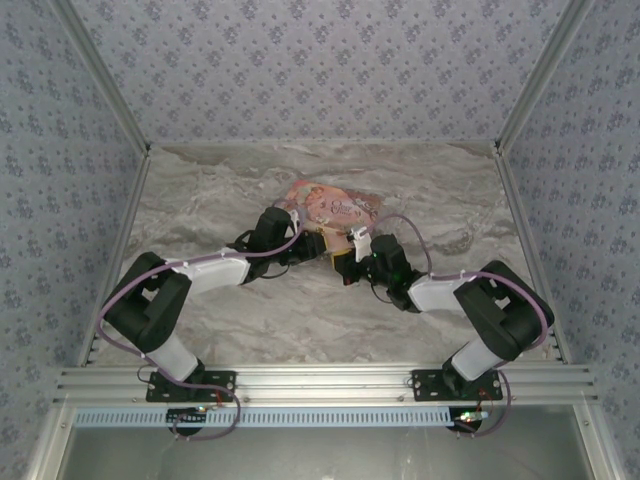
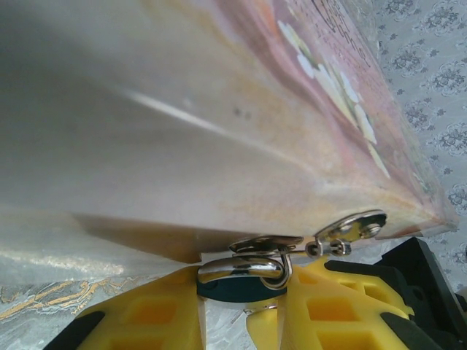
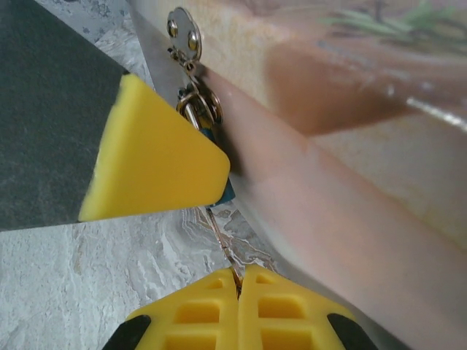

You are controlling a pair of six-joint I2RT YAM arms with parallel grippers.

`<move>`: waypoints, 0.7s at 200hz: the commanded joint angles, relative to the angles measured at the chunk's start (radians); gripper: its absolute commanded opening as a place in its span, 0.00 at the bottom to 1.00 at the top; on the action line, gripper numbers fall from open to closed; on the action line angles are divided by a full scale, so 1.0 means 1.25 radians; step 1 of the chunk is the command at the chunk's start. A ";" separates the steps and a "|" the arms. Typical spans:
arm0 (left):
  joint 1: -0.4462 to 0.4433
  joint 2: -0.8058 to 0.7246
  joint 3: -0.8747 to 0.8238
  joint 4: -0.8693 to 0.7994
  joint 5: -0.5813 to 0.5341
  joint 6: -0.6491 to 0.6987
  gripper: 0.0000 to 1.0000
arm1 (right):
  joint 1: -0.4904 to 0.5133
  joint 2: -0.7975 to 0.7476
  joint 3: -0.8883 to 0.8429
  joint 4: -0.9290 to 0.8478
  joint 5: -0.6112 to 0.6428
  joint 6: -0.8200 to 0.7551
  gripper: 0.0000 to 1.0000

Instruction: Unlock the padlock with the key

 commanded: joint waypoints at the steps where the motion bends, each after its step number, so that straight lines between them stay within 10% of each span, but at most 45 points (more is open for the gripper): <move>1: -0.007 -0.026 0.031 0.027 0.017 -0.015 0.25 | -0.004 0.009 0.018 0.032 0.008 0.012 0.03; 140: -0.007 -0.025 0.032 0.028 0.021 -0.028 0.25 | -0.009 0.015 0.020 0.049 0.033 0.023 0.03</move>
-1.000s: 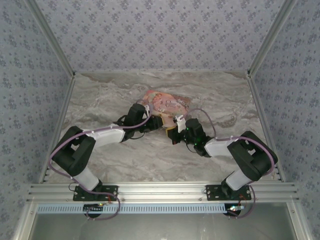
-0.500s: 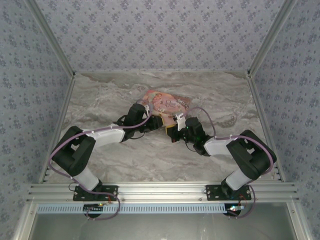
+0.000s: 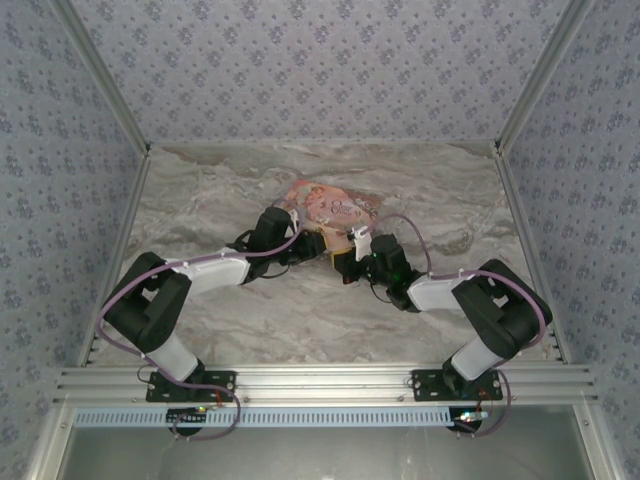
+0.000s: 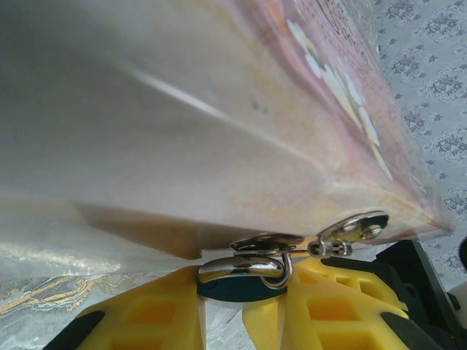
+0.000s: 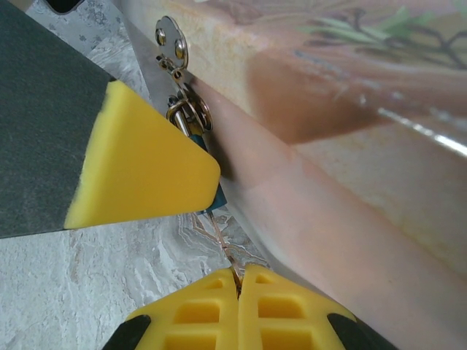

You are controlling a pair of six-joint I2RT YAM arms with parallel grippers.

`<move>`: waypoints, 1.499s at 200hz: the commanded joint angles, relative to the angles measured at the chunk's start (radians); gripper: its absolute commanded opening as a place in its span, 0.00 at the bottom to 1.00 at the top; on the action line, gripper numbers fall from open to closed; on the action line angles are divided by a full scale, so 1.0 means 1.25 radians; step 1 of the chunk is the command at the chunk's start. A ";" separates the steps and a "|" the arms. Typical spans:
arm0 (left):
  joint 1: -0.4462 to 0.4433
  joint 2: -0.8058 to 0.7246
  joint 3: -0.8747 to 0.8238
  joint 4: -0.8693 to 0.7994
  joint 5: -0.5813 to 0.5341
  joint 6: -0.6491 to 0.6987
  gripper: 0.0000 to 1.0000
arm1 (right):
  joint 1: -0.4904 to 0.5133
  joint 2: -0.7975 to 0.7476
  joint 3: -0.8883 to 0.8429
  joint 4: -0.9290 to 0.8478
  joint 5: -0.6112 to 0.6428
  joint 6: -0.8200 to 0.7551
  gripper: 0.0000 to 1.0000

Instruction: Unlock the padlock with the key

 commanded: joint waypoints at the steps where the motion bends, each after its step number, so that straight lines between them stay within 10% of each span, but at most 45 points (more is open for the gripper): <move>1: -0.007 -0.025 0.032 0.028 0.021 -0.007 0.25 | -0.006 0.007 0.020 0.031 0.022 0.008 0.03; 300: -0.008 -0.005 0.037 0.050 0.060 -0.071 0.25 | -0.014 0.034 0.110 0.137 -0.058 0.060 0.03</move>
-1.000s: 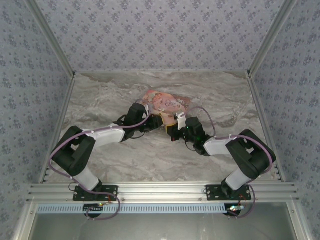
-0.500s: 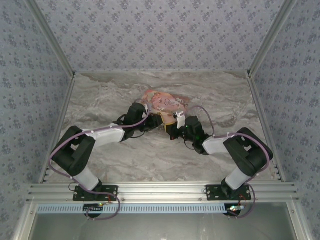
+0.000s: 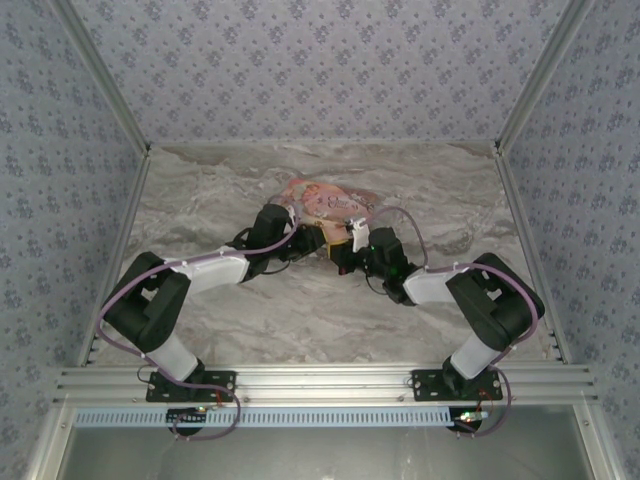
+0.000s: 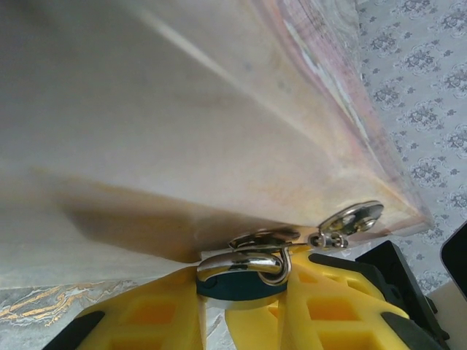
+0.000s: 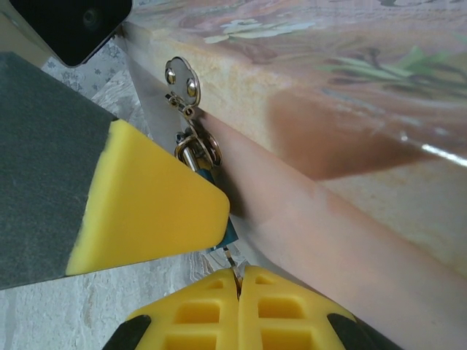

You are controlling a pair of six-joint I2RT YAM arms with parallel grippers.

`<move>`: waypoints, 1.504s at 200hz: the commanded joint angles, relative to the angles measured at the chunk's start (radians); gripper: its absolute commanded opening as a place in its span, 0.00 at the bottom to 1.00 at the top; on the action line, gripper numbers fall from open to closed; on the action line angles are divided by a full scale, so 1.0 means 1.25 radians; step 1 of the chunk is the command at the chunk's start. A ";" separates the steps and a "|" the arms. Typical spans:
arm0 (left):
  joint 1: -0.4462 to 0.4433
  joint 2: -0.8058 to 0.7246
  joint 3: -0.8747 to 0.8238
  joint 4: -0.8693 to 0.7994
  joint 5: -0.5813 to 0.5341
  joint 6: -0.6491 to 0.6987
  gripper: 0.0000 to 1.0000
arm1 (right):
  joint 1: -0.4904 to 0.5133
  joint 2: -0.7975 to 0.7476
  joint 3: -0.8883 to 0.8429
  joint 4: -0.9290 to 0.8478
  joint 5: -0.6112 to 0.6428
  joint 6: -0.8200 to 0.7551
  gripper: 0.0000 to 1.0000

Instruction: Unlock the padlock with the key

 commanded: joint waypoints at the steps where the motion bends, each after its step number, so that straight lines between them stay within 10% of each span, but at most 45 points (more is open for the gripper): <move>1: -0.016 -0.005 0.027 0.025 0.063 -0.002 0.25 | -0.004 -0.008 0.059 0.092 -0.036 0.017 0.03; 172: 0.010 0.081 0.009 0.104 0.071 -0.076 0.31 | 0.007 0.059 0.032 0.102 -0.009 0.077 0.02; 301: 0.052 0.005 -0.087 0.096 0.008 -0.094 0.65 | 0.016 0.114 0.020 0.082 -0.003 0.183 0.02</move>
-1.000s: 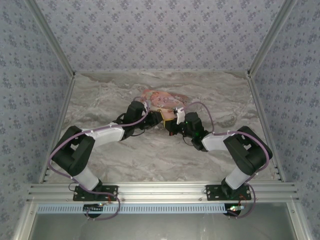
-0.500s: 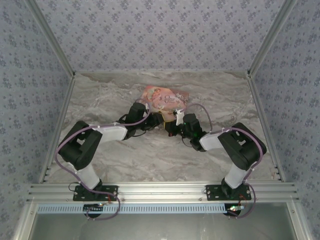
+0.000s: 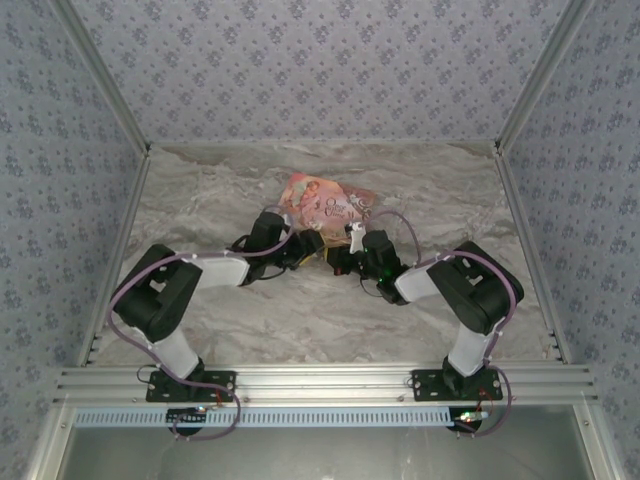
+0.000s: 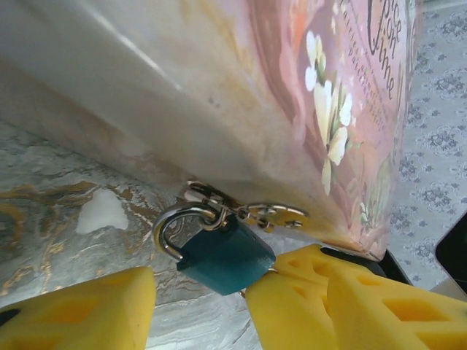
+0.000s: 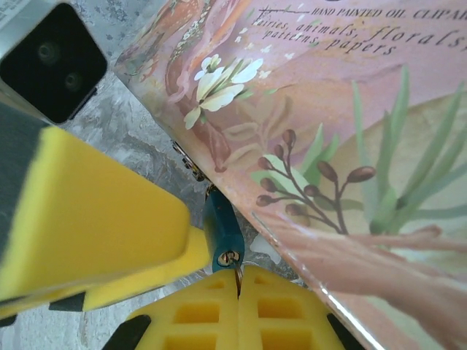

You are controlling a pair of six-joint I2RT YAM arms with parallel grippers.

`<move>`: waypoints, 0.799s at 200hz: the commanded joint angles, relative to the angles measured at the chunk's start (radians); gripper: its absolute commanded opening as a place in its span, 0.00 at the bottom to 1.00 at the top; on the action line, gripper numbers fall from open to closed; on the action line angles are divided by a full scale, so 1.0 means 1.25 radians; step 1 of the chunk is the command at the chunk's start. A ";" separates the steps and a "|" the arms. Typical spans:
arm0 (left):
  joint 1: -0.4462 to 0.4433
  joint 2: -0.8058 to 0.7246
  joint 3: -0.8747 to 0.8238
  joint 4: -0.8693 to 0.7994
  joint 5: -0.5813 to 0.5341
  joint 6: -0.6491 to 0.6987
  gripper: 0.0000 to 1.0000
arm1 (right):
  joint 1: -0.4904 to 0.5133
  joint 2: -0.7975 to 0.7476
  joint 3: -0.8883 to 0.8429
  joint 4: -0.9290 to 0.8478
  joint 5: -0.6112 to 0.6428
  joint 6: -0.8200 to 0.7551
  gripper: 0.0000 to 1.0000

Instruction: Unlock the padlock with the key

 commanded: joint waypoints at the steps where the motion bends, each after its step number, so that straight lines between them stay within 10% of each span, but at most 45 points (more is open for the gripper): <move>1: 0.014 -0.049 -0.022 0.015 -0.014 -0.003 0.65 | 0.009 0.003 0.008 0.026 -0.013 0.041 0.02; 160: 0.013 0.018 -0.136 0.309 -0.026 -0.242 0.48 | 0.017 -0.033 0.078 -0.157 -0.056 0.202 0.02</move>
